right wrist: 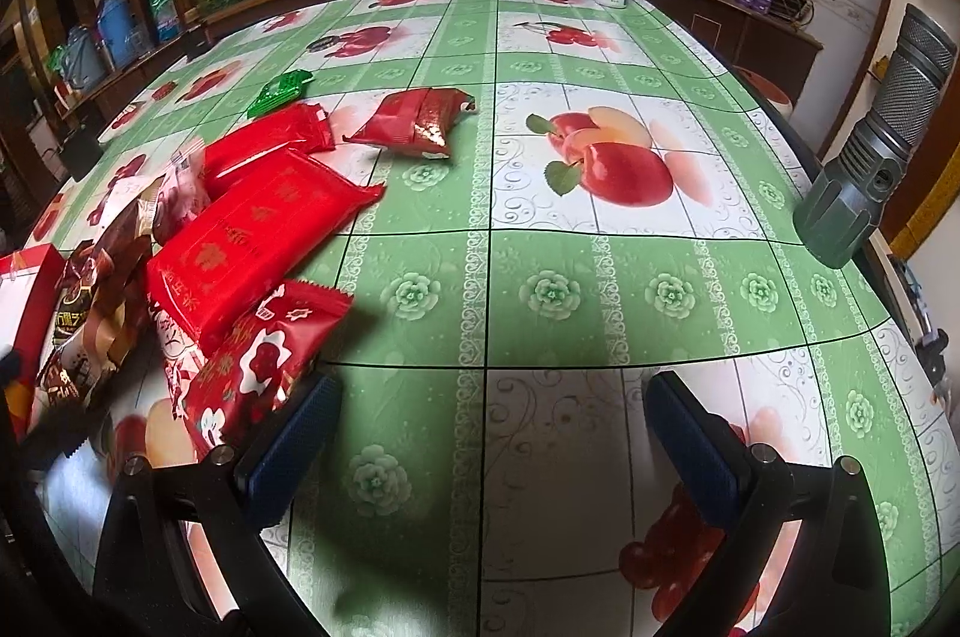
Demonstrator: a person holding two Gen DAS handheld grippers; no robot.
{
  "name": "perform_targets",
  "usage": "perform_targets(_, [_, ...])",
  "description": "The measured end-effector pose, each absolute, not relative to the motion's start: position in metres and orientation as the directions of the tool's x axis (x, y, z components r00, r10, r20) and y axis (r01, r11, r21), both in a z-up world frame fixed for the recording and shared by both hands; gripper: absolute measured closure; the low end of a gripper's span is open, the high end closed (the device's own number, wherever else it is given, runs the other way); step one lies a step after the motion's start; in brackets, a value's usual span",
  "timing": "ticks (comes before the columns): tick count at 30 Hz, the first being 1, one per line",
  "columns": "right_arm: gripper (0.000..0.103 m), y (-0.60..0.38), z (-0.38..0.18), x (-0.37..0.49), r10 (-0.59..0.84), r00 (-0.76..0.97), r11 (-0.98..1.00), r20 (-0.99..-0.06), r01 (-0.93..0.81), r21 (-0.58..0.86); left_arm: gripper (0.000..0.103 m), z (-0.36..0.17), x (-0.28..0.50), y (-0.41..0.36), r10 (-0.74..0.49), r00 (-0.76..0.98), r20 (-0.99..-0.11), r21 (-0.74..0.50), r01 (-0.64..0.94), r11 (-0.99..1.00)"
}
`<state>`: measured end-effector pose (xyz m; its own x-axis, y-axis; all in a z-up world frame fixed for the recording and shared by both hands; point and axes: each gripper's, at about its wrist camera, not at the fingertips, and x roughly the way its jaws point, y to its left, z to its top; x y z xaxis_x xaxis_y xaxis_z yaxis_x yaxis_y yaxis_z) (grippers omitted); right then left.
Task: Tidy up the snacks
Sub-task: 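Move both tools over the snack pile beside the red-rimmed white tray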
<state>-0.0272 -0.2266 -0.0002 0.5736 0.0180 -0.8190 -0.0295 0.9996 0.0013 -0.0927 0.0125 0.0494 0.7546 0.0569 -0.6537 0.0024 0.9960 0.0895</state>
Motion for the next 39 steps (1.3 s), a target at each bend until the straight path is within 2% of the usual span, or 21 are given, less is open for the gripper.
perform_targets(6, [0.0, -0.226, 0.0, -0.028, 0.019, 0.574, 1.0, -0.818, -0.031, 0.002, 0.0, 0.081, -0.124, 0.027, 0.128, 0.814, -0.567, 0.103, -0.085, 0.991])
perform_targets(18, [0.0, -0.224, 0.004, -0.036, 0.042, 0.568, 0.999, -0.822, -0.046, 0.02, 0.0, 0.1, -0.145, 0.059, 0.201, 0.828, -0.524, 0.098, -0.176, 0.979])
perform_targets(25, [0.001, -0.214, 0.035, -0.076, 0.218, 0.656, 0.975, -0.723, -0.124, 0.182, 0.0, 0.092, -0.15, 0.096, 0.199, 0.816, -0.543, 0.055, -0.202, 0.978])
perform_targets(27, [0.001, -0.201, 0.037, -0.081, 0.246, 0.647, 0.969, -0.722, -0.169, 0.179, 0.0, 0.085, -0.15, 0.11, 0.173, 0.803, -0.57, 0.017, -0.198, 0.98])
perform_targets(30, [0.001, -0.175, 0.029, -0.079, 0.22, 0.614, 0.971, -0.758, -0.21, 0.112, 0.0, 0.072, -0.149, 0.121, 0.16, 0.772, -0.616, -0.004, -0.206, 0.979])
perform_targets(34, [0.001, -0.161, 0.014, -0.07, 0.103, 0.598, 0.987, -0.795, -0.158, 0.009, 0.0, 0.062, -0.152, 0.116, 0.164, 0.758, -0.632, 0.035, -0.183, 0.982])
perform_targets(39, [0.001, -0.175, 0.004, -0.056, 0.048, 0.554, 0.999, -0.831, -0.031, 0.037, 0.0, 0.055, -0.146, 0.1, 0.134, 0.746, -0.652, 0.06, -0.125, 0.99])
